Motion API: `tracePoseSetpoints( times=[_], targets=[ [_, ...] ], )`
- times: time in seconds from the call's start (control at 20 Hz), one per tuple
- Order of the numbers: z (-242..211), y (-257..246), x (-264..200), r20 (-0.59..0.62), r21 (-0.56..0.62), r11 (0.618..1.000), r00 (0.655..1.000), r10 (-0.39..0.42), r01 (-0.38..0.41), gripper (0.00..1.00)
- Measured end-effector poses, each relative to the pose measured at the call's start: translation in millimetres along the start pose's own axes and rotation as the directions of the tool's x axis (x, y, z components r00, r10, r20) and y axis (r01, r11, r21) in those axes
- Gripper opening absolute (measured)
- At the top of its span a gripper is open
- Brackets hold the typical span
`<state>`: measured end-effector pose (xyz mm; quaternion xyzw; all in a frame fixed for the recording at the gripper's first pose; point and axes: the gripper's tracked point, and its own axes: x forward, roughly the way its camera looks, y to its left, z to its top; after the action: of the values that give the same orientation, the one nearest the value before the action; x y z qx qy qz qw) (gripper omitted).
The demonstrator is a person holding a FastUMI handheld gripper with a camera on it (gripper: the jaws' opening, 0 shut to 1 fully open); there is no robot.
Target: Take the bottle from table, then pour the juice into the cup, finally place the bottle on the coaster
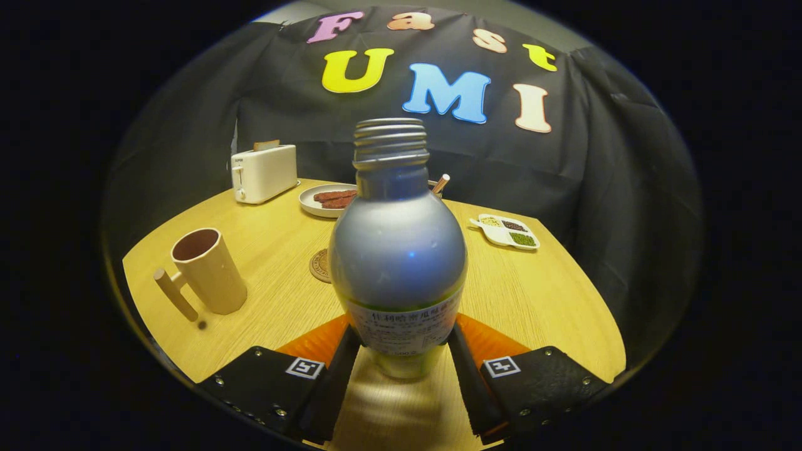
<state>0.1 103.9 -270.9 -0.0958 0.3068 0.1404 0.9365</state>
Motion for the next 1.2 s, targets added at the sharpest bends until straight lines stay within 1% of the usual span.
tracePoseSetpoints(
  times=[0.3, 0.55, 0.75, 1.0, 1.2],
  targets=[
    [21, 16, -4, 0.009, -0.143, 0.990, 1.000, -0.005, 0.006, 0.78],
    [29, 30, -7, 0.007, -0.251, 0.968, 1.000, -0.020, 0.022, 0.78],
    [32, 39, -5, -0.004, -0.348, 0.937, 0.999, -0.037, 0.034, 0.78],
    [42, 46, -1, -0.015, -0.442, 0.896, 0.998, -0.065, 0.052, 0.78],
    [48, 55, 4, -0.020, -0.520, 0.852, 0.996, -0.081, 0.059, 0.78]
  ],
)
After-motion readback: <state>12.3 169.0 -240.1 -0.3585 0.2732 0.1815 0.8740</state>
